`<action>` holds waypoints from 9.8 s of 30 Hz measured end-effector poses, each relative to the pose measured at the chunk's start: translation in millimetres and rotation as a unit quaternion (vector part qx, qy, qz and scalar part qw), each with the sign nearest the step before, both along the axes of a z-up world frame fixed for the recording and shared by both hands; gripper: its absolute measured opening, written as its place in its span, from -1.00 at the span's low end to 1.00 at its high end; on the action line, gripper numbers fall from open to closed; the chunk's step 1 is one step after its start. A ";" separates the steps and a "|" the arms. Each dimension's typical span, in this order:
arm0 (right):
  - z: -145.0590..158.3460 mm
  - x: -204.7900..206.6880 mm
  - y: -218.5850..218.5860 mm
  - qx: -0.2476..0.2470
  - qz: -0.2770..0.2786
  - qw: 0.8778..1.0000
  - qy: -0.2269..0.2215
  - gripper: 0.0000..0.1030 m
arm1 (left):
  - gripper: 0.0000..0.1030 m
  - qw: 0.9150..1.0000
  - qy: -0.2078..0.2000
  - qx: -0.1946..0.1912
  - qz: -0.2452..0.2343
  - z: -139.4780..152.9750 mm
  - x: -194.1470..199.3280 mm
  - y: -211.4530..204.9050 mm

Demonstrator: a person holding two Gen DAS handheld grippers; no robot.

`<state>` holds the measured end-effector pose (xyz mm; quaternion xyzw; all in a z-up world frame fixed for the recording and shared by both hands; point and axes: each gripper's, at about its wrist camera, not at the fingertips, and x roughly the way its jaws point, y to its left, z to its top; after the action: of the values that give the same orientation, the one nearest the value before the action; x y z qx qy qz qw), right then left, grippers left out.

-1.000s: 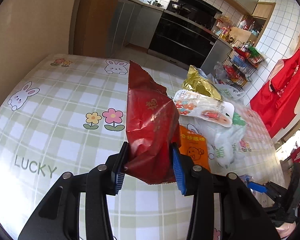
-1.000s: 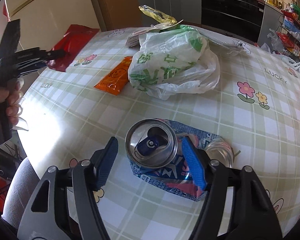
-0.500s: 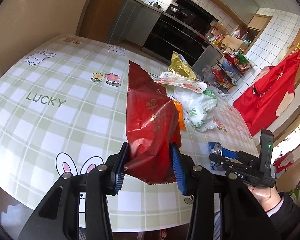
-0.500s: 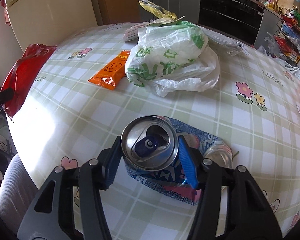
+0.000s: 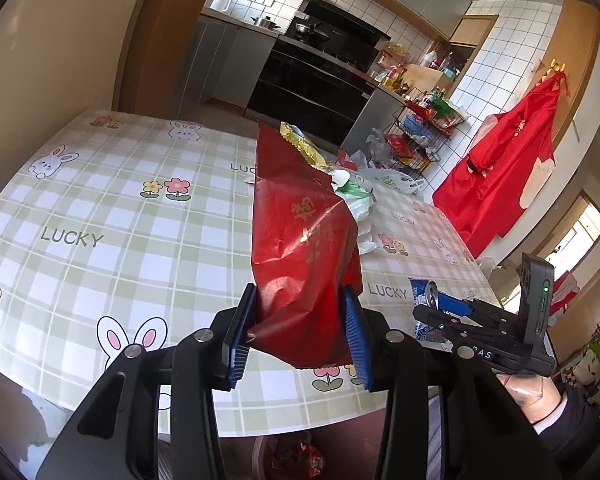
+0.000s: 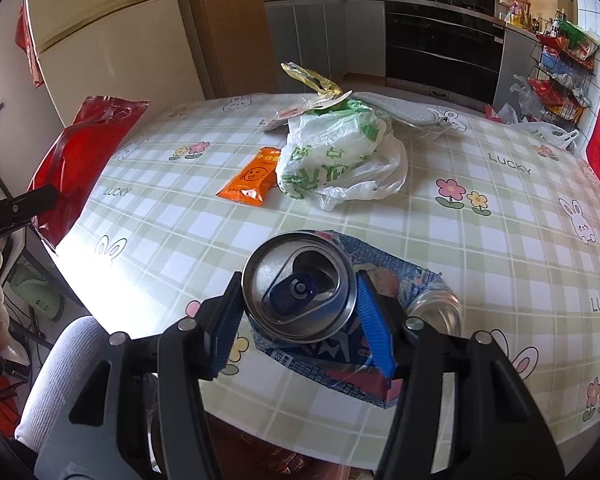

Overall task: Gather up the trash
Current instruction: 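Carry the red wrapper over the bin with the left tool while the right tool lifts the blue can, then open the left tool to drop the red wrapper while the right tool drops the blue can, then grasp the flower-printed package with the left tool while the right tool reaches the plastic bag, then grasp and lift the white-green plastic bag with the right tool, then carry the plastic bag to the bin and open the right tool, then lower the flower-printed package over the bin and open the left tool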

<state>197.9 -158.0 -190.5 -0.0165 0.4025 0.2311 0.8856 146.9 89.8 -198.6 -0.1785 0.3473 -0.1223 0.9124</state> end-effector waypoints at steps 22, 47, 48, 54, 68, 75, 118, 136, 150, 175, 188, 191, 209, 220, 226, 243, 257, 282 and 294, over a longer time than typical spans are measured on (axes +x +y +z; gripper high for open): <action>55.6 -136.1 -8.3 0.043 0.040 0.998 -0.021 0.09 | -0.20 0.998 -0.054 -0.004 0.017 51.9 -113.5 -7.0; 58.0 -123.6 -42.4 0.059 -0.003 0.998 -0.024 0.09 | -0.17 0.971 0.107 0.019 -0.212 -36.9 -94.9 -101.5; 59.0 -124.5 -44.0 0.059 -0.003 0.998 -0.025 0.09 | -0.14 0.969 0.107 0.020 -0.221 -36.9 -93.7 -105.9; 63.4 -128.6 -42.8 0.062 0.003 0.998 -0.027 0.09 | 0.46 0.973 0.092 0.014 -0.211 -27.9 -88.5 -106.7; 52.6 -130.6 -6.4 0.056 0.061 0.997 0.008 0.09 | 0.81 0.999 -0.042 0.016 0.020 40.2 -94.1 -8.2; 39.9 -133.6 19.6 0.041 0.098 0.994 0.031 0.09 | 0.82 0.997 -0.034 0.013 0.064 38.5 -96.0 16.0; 48.7 -78.6 -48.3 -0.021 -0.069 0.997 -0.036 0.89 | 0.82 0.997 -0.005 0.054 0.055 15.0 -65.7 10.2; 9.2 33.8 -65.4 -0.021 -0.086 0.996 0.004 0.89 | 0.49 0.960 -0.030 0.273 -0.061 -24.6 149.0 -58.6; -1.4 111.7 -65.9 -0.036 -0.077 0.996 0.011 0.89 | 0.32 0.897 -0.062 0.419 -0.126 -94.3 267.4 -97.8; -34.9 201.6 55.3 0.000 -0.013 1.000 0.029 0.89 | -0.97 0.973 -0.055 0.216 -0.060 -24.4 157.9 -7.4; -43.6 155.1 12.7 0.035 -0.046 0.997 0.059 -0.35 | -0.97 0.996 -0.042 0.070 0.042 -16.4 52.2 19.5; -36.8 130.2 -6.0 0.065 -0.065 0.994 0.052 -0.36 | -0.97 0.997 -0.033 0.050 0.051 -16.0 35.5 23.9; 34.0 -23.5 -45.1 0.062 -0.050 0.996 -0.024 -0.36 | -0.97 0.999 -0.033 0.034 0.027 15.0 -26.1 -2.4; 64.2 -93.9 -40.3 0.054 -0.017 0.997 -0.055 -0.35 | -0.97 0.997 -0.065 0.042 0.024 48.3 -82.9 -13.1; 70.8 -123.5 -40.9 0.045 0.003 0.997 -0.056 -0.36 | -0.97 0.995 -0.084 0.038 0.026 63.9 -104.5 -13.4; 21.9 -130.9 -24.1 0.026 0.051 0.997 0.058 -0.34 | -0.97 0.997 -0.067 0.031 0.027 51.7 -106.8 -9.3; -14.1 -133.8 5.0 0.006 0.091 0.987 0.135 -0.03 | -0.97 0.998 -0.049 0.027 0.022 40.7 -102.5 -9.2; 57.5 -129.4 -43.5 0.034 -0.100 0.993 -0.058 0.89 | -0.97 0.997 -0.013 0.011 -0.079 24.3 -102.6 -49.4; 57.9 -123.5 -70.2 0.068 -0.151 0.985 -0.056 0.89 | -0.97 0.983 0.047 0.017 -0.176 -6.2 -104.7 -98.5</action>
<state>74.5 -228.2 -132.6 0.0922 0.3337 0.1199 0.9305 42.2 -8.6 -204.8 -0.1046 0.4182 -0.2664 0.8621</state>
